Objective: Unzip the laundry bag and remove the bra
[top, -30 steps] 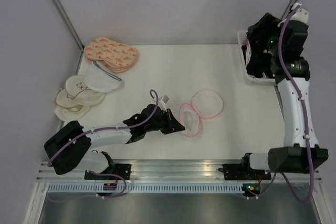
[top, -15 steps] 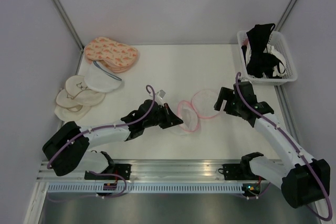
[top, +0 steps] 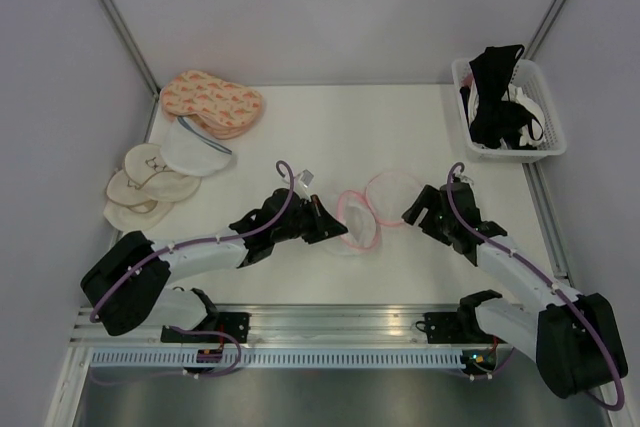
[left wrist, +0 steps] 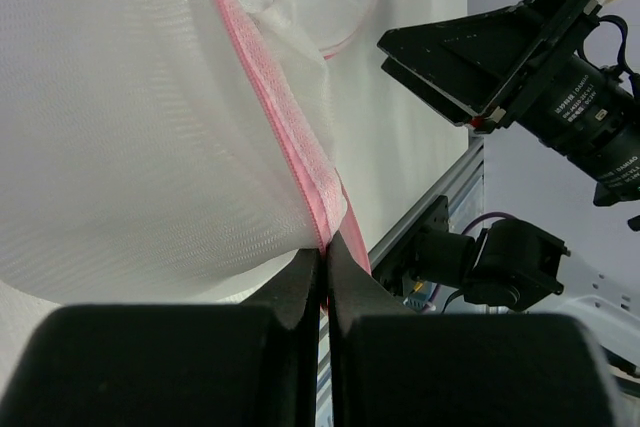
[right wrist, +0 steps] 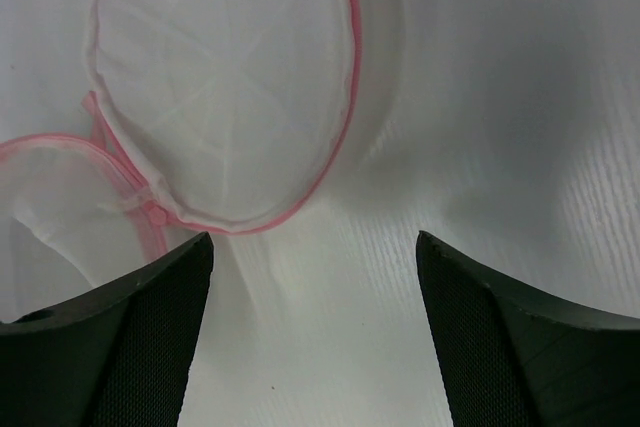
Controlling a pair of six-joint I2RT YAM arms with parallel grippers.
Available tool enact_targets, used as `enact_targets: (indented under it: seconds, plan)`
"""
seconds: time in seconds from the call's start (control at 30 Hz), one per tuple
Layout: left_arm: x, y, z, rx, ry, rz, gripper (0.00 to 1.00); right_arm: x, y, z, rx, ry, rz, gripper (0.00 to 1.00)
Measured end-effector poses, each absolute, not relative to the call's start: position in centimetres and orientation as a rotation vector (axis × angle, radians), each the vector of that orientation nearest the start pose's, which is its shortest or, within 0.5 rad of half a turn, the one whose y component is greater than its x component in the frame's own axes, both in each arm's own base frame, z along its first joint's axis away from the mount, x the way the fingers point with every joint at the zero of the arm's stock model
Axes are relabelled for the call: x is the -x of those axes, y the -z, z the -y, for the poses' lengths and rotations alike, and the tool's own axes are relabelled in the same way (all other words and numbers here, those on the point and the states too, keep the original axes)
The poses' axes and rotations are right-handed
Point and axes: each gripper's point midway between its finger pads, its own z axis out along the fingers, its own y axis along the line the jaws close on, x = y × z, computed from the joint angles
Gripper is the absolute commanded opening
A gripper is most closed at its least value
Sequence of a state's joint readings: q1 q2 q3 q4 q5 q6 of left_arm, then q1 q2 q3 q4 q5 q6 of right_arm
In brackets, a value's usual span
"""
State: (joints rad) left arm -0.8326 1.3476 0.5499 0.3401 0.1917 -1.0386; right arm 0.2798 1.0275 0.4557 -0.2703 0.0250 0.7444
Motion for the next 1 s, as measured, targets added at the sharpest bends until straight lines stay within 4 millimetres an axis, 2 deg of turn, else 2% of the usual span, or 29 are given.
enact_targets:
  seconds: [0.13,0.23,0.37,0.43,0.47,0.57,0.6,0.63,0.67,0.8,1.0]
  plan:
    - [-20.6,-11.3,32.9,0.098,1.291,-2.303,0.02,-26.3,-5.0,-10.4,-0.616,-0.501,-2.322,0.79]
    - [-20.6,-11.3,32.9,0.097,1.291,-2.303,0.02,-27.5,-4.8,-10.8,-0.632,-0.529,-2.292,0.77]
    - [-20.6,-11.3,32.9,0.097,1.292,-2.304,0.02,-28.4,-3.7,-11.1,-0.651,-0.531,-2.297,0.75]
    - [-20.6,-11.3,32.9,0.097,1.291,-2.305,0.02,-28.6,-3.1,-11.2,-0.664,-0.527,-2.309,0.68]
    - [-20.6,-11.3,32.9,0.098,1.291,-2.305,0.02,-28.8,-3.0,-11.3,-0.669,-0.531,-2.304,0.63]
    - [-20.5,-11.0,32.7,0.101,1.285,-2.312,0.02,-29.3,-2.8,-11.3,-0.671,-0.533,-2.291,0.34]
    - [-20.4,-10.8,32.6,0.101,1.283,-2.314,0.02,-29.4,-2.7,-11.3,-0.667,-0.528,-2.291,0.13]
    - [-20.4,-10.8,32.6,0.102,1.28,-2.317,0.02,-29.4,-2.6,-11.2,-0.663,-0.522,-2.29,0.02]
    - [-20.5,-10.7,32.5,0.105,1.278,-2.318,0.02,-29.5,-2.7,-11.2,-0.665,-0.523,-2.286,0.0]
    - [-20.7,-10.7,32.3,0.114,1.277,-2.315,0.02,-29.9,-4.2,-10.9,-0.647,-0.52,-2.235,0.0]
    - [-21.3,-11.0,32.2,0.107,1.284,-2.31,0.02,-30.5,-10.8,-9.9,-0.496,-0.466,-2.119,0.0]
